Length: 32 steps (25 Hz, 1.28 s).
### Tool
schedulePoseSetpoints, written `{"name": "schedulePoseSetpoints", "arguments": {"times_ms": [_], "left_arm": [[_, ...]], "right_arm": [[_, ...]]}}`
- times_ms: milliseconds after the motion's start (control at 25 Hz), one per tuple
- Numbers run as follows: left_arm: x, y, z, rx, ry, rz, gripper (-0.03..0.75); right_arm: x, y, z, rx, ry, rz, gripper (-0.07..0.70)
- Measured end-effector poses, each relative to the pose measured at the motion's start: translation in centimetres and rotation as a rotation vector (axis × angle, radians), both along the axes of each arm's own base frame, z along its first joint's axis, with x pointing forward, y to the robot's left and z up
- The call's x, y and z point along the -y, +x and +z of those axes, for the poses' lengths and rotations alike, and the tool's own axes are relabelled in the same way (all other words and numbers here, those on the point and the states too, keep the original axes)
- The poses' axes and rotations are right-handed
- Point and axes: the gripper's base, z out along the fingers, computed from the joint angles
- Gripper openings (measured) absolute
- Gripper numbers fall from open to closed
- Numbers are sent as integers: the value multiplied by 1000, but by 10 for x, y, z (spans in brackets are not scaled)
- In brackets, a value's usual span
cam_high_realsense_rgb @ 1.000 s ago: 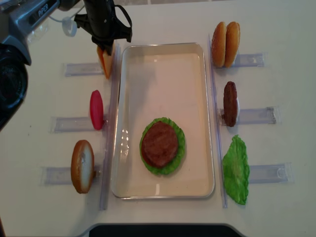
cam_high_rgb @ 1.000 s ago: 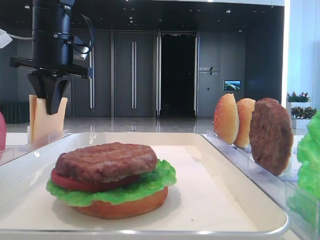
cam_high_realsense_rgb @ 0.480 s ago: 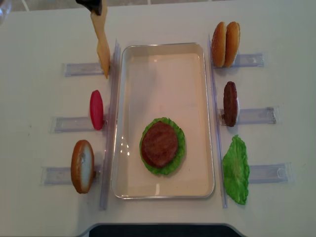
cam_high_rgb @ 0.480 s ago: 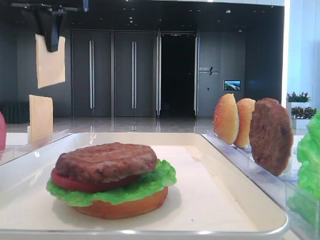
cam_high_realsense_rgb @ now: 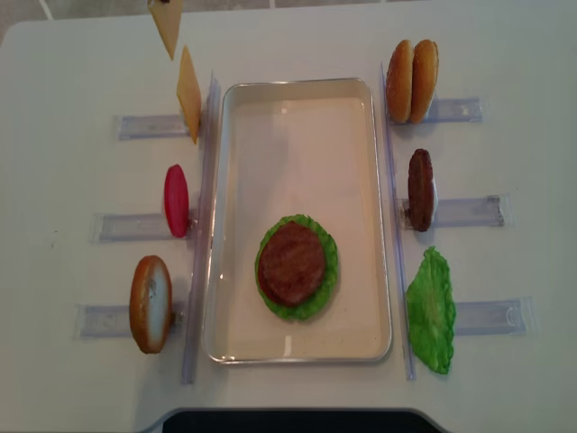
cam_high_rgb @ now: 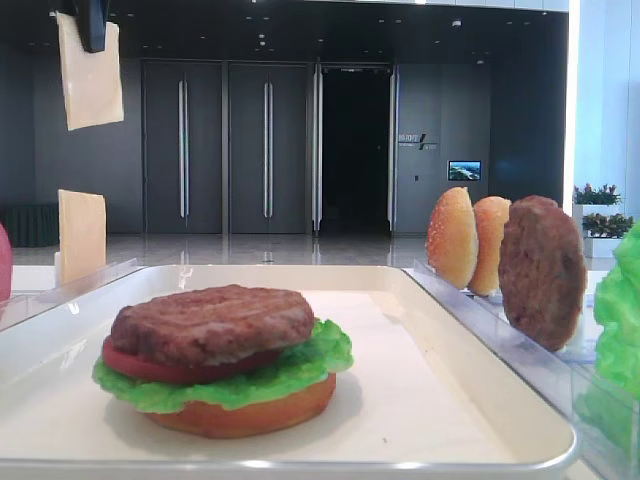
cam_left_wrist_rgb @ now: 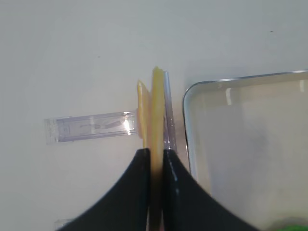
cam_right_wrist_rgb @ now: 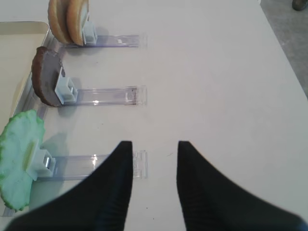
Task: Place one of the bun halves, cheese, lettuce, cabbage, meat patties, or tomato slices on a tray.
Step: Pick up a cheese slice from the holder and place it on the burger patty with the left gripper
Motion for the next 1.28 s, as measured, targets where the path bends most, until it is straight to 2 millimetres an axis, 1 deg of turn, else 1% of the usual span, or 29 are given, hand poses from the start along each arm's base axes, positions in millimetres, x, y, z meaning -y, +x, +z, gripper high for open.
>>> {"name": "schedulePoseSetpoints", "arguments": {"times_ms": [120, 280, 400, 440, 560, 720, 960, 1120, 1200, 1280], "left_arm": [[0, -5, 2, -4, -14, -2, 34], [-3, -22, 10, -12, -58, -7, 34], [-2, -44, 16, -20, -72, -26, 34], [-1, -53, 19, -18, -73, -38, 34], [2, -85, 19, -35, -78, -62, 34], [-2, -126, 15, -40, -104, -71, 34], [-22, -172, -9, -75, -105, -49, 34], [-32, -192, -13, -37, -139, -40, 34], [-34, -196, -14, -34, -145, -38, 34], [-33, -196, -15, -27, -154, -39, 34]], "right_arm": [[0, 0, 0, 0, 0, 0, 251], [0, 0, 0, 0, 0, 0, 251], [0, 0, 0, 0, 0, 0, 251], [0, 0, 0, 0, 0, 0, 251], [0, 0, 0, 0, 0, 0, 251], [0, 0, 0, 0, 0, 0, 251], [0, 0, 0, 0, 0, 0, 251], [0, 0, 0, 0, 0, 0, 251], [0, 0, 0, 0, 0, 0, 251], [0, 0, 0, -1, 0, 0, 251]]}}
